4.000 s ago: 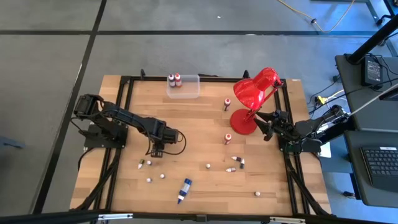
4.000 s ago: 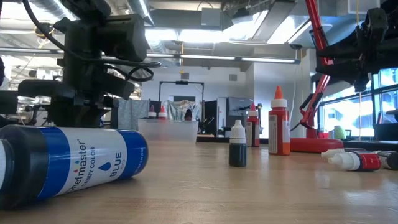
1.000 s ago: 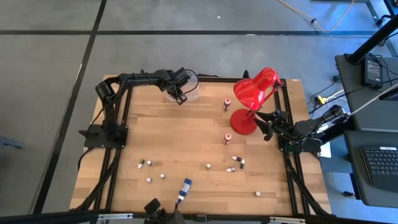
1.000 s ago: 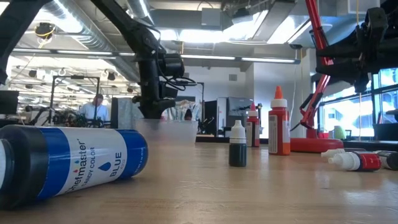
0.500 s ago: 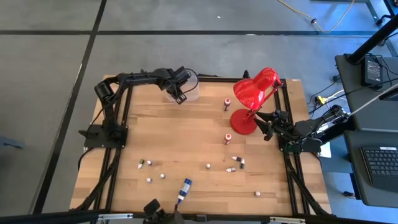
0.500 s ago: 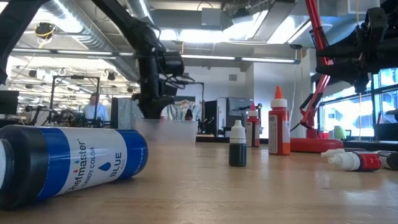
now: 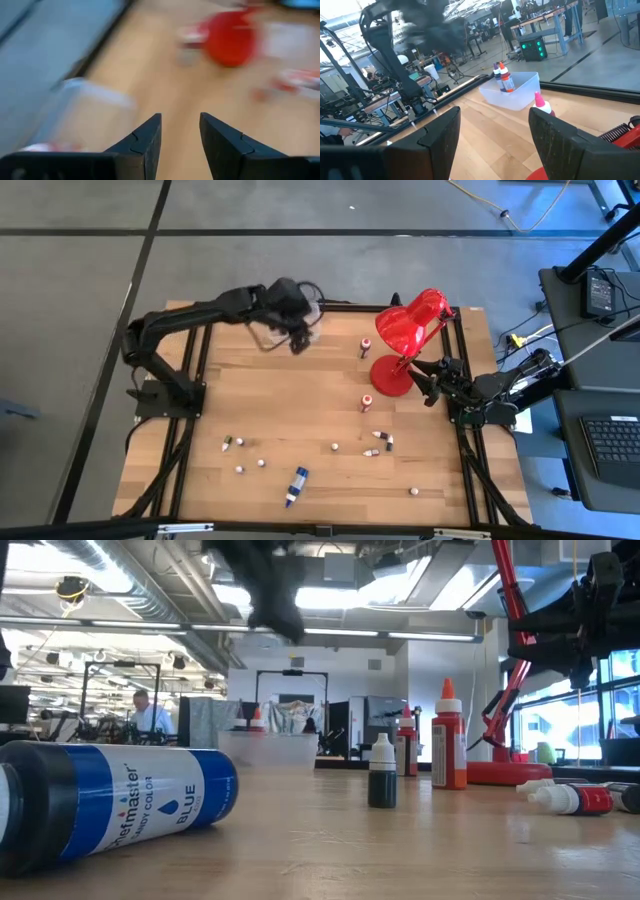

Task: Pick & Place food coloring
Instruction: Put the small blue food coloring bottle into the transparent bin

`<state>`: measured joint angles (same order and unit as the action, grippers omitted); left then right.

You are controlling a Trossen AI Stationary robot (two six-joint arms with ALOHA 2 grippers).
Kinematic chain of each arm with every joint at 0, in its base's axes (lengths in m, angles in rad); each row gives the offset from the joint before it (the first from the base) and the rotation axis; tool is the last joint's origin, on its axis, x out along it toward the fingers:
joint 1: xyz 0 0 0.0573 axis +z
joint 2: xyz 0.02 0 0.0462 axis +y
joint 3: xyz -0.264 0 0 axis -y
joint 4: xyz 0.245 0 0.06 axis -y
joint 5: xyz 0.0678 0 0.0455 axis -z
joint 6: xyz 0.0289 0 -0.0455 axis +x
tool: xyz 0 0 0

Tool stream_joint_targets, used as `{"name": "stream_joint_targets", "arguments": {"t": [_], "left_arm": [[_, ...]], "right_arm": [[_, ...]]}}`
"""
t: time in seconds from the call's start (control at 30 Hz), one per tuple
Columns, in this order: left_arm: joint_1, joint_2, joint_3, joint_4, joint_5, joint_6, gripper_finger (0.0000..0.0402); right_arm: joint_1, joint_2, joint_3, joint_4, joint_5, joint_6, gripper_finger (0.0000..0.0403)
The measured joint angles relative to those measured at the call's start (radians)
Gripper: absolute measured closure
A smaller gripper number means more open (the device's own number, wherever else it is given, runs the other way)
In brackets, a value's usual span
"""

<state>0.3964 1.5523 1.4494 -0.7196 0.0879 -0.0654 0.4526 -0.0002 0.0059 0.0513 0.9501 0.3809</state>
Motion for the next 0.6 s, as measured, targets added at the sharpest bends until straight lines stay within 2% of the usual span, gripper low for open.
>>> {"name": "stream_joint_targets", "arguments": {"t": [0.13, 0.27, 0.4, 0.6], "left_arm": [[-0.163, -0.034, 0.000, 0.011, 0.108, -0.017, 0.0274], [-0.336, -0.022, -0.001, 0.079, 0.114, -0.036, 0.0272], [-0.475, 0.019, -0.002, 0.179, 0.092, -0.037, 0.0270], [-0.613, 0.092, -0.002, 0.294, -0.016, -0.037, 0.0272]], "right_arm": [[0.000, 0.000, 0.000, 0.000, 0.000, 0.000, 0.0166], [0.000, 0.000, 0.000, 0.000, 0.000, -0.020, 0.0166], [0.000, 0.000, 0.000, 0.000, 0.000, -0.018, 0.0166], [0.000, 0.000, 0.000, 0.000, -0.001, -0.018, 0.0166]]}}
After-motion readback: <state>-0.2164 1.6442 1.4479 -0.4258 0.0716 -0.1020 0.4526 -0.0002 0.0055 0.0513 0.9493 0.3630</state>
